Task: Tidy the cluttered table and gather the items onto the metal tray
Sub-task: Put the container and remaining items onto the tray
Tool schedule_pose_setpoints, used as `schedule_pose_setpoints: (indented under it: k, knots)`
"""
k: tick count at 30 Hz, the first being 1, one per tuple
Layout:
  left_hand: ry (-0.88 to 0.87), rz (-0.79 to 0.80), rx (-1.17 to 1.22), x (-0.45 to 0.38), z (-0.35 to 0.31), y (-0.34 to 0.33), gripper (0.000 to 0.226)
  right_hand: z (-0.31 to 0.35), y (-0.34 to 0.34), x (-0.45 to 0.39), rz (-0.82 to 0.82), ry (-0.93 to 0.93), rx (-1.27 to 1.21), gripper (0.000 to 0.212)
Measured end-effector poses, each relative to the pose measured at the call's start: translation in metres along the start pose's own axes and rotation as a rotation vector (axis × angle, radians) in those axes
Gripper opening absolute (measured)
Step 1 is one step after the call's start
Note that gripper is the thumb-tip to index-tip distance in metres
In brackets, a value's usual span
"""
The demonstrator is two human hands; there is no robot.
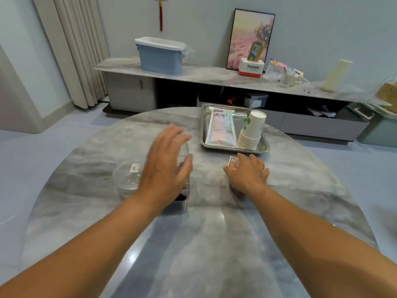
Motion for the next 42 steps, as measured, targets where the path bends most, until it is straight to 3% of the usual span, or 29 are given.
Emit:
schedule_pose_setpoints:
  k: [2,5,7,11,14,20,28,33,42]
  knots:
    - [-0.065,0.179,0.046,-0.016,-0.018,-0.026,0.043,-0.007,-0.004,-0.009,0.059,0.030,0.001,0.072]
    - [0.050,0.495,0.008,-0.034,-0.028,-0.072,0.061,-0.003,-0.005,-0.011,0.061,0.113,-0.017,0.066]
    - [0.128,0.623,-0.045,-0.045,-0.029,-0.097,0.069,0.002,-0.004,-0.009,0.013,0.134,0.037,0.063]
    - [0.245,0.702,-0.075,-0.070,-0.026,-0.134,0.063,-0.010,-0.004,-0.015,0.019,-0.012,-0.008,0.064]
    - [0.221,0.732,-0.201,-0.090,-0.015,-0.159,0.071,-0.033,-0.001,-0.023,0.023,-0.139,-0.046,0.066]
    - [0.231,0.911,-0.329,-0.106,-0.002,-0.202,0.077,-0.067,0.030,-0.047,0.180,-0.249,0.112,0.065]
    - [0.249,0.848,-0.296,-0.087,-0.008,-0.192,0.049,-0.123,0.059,-0.040,0.233,-0.260,0.183,0.043]
    - [0.256,0.828,-0.240,-0.040,-0.026,-0.167,0.046,-0.134,0.066,-0.008,0.323,-0.204,0.180,0.062]
    - [0.299,0.771,-0.124,0.043,-0.078,-0.130,0.048,-0.131,0.074,0.066,0.482,-0.100,0.227,0.070]
Point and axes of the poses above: each hand's wrist, its own x-axis away from the middle knuckle, its own y-axis out of the back of the hand, z = x × y, the point moved 5 cm from there along -x, towards the middle knuckle, and after that the axes turned 9 degrees about z, right-handed, at the moved point
